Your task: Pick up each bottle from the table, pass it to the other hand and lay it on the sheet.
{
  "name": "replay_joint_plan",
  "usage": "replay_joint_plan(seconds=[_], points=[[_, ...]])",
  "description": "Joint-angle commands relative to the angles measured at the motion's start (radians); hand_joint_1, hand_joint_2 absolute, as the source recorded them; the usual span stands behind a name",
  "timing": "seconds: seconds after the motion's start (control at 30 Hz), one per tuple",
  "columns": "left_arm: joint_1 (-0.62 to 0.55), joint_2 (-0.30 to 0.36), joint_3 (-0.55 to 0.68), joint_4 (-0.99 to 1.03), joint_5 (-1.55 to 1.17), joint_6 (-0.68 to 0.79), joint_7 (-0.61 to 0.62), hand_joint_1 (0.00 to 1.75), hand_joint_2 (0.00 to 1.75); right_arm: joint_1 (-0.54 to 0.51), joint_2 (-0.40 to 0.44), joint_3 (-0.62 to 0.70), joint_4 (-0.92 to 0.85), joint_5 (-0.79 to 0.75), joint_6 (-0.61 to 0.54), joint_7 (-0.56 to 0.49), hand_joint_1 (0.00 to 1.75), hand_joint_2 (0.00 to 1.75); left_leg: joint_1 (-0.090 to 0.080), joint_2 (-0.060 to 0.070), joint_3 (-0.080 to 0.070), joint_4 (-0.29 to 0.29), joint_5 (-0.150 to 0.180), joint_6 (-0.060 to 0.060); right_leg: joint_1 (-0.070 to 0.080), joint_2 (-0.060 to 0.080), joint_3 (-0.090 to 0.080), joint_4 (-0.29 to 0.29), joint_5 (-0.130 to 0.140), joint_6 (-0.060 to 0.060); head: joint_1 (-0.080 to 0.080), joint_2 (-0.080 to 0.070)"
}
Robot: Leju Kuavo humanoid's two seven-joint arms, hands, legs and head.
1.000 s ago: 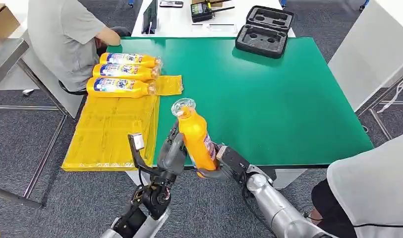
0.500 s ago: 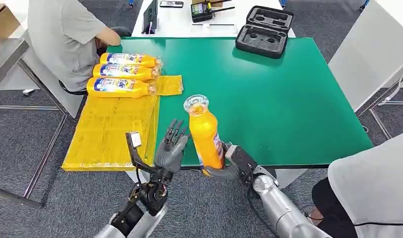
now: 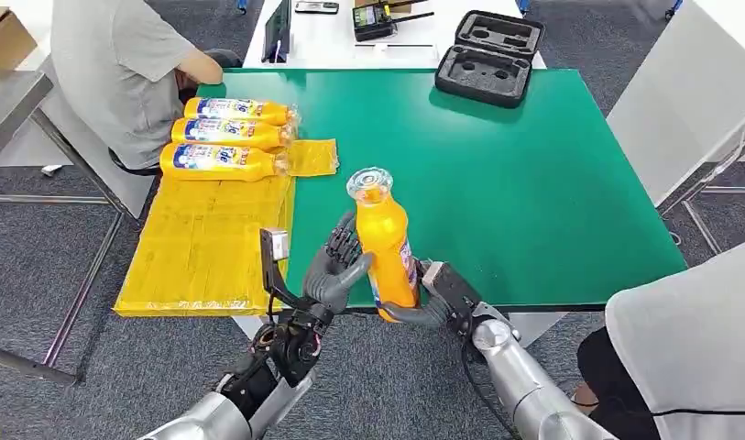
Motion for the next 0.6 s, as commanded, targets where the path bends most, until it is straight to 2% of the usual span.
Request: replay_joint_plan(seconds=[0.03, 0.6], points=[[0.022, 0.012, -0.045, -0.039, -0.092, 0.010, -0.034, 0.00, 1.75, -0.081, -0.006, -0.036, 0.046, -0.025, 0.062, 0.033, 1.75, 1.75, 0.001, 0.002, 0.002, 0.000, -0.001, -0.002, 0.001, 0.002, 0.001, 0.000, -0.001, -0.002, 0.000, 0.000], [0.034, 0.023, -0.019, -0.083, -0.139, 0.026, -0.021, 0.00, 1.75, -0.113, 0.006, -0.025, 0.069, -0.022, 0.049, 0.055, 1.75, 1.75, 0.000, 0.002, 0.002, 0.000, -0.001, -0.001, 0.000, 0.002, 0.001, 0.000, 0.000, -0.001, 0.000, 0.000]])
